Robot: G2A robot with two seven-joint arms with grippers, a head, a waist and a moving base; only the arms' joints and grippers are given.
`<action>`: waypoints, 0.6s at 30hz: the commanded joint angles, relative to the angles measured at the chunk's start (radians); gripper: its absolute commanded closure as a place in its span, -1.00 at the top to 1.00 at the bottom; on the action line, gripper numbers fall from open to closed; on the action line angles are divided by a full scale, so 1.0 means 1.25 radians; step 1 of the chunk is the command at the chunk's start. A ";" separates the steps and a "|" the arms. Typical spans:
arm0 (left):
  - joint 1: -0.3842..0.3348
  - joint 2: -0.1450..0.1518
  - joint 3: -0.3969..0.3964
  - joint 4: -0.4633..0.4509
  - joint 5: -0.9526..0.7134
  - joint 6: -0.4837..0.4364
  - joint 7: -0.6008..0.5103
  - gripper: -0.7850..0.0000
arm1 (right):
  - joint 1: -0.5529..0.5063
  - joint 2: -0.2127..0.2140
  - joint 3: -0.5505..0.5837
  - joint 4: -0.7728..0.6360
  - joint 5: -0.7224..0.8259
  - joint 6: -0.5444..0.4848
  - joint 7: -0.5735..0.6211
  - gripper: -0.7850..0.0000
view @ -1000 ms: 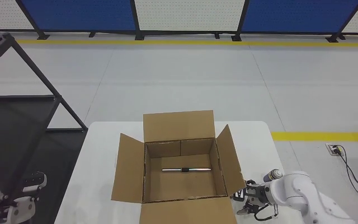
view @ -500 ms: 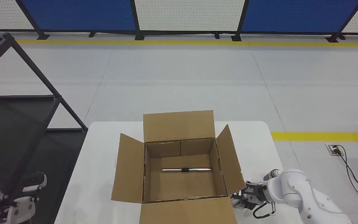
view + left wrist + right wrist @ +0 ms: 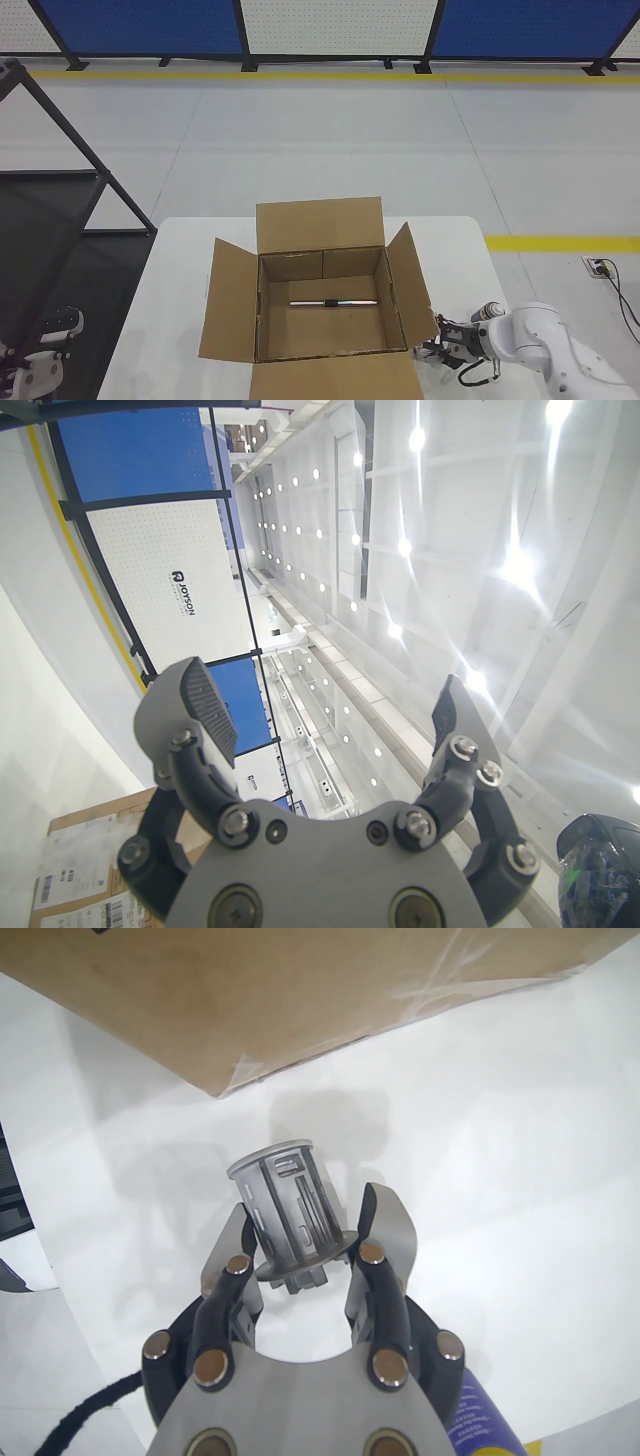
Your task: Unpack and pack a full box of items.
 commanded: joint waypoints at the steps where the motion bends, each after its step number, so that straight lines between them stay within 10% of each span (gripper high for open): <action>1: 0.000 0.000 0.000 0.000 0.000 0.000 0.000 1.00 | -0.016 0.007 0.023 -0.016 -0.005 0.005 -0.003 -1.00; 18: 0.000 0.000 0.000 0.000 0.000 0.000 0.000 1.00 | -0.257 0.075 0.298 -0.191 -0.006 0.069 -0.039 -1.00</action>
